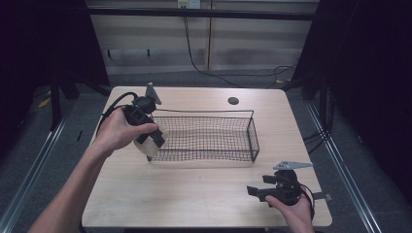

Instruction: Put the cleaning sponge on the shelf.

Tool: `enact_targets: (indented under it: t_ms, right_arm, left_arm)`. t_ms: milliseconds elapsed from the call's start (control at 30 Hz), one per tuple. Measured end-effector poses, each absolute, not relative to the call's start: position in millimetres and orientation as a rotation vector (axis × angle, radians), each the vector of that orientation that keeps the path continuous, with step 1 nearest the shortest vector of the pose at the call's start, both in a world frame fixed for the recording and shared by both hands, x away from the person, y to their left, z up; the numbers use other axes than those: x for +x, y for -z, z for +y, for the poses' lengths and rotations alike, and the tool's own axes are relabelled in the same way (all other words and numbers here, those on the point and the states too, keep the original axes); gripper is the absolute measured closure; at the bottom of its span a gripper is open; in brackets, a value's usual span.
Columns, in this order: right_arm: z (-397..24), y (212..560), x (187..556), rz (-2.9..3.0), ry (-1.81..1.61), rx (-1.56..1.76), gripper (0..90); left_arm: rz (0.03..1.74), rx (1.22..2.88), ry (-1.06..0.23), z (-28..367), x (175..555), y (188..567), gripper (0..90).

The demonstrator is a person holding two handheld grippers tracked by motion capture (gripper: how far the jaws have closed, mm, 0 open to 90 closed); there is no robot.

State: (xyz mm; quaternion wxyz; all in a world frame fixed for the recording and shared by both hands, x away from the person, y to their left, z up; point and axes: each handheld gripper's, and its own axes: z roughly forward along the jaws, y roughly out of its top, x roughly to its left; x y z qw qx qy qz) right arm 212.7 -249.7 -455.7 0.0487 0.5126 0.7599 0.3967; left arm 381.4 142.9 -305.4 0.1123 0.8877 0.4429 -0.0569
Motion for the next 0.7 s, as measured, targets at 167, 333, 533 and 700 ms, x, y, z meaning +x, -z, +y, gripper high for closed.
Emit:
enact_targets:
  t_ms: [167,333,533,700]
  right_arm:
    - [-249.5,455.8,212.8,2.319,-1.206,1.561,15.3]
    - [-249.9,455.8,212.9,2.317,-1.207,1.563,15.3]
    - [-250.4,456.0,213.1,2.312,-1.209,1.567,15.2]
    - [-250.3,455.8,212.7,2.314,-1.206,1.567,15.3]
  left_arm:
    - [1.351,2.576,0.165,140.6,388.1,303.7,26.9]
    - [1.406,2.54,0.165,135.6,394.7,305.4,26.9]
    - [1.492,2.493,0.158,129.4,401.0,308.4,26.9]
    - [1.535,2.455,0.175,126.0,405.7,310.3,26.9]
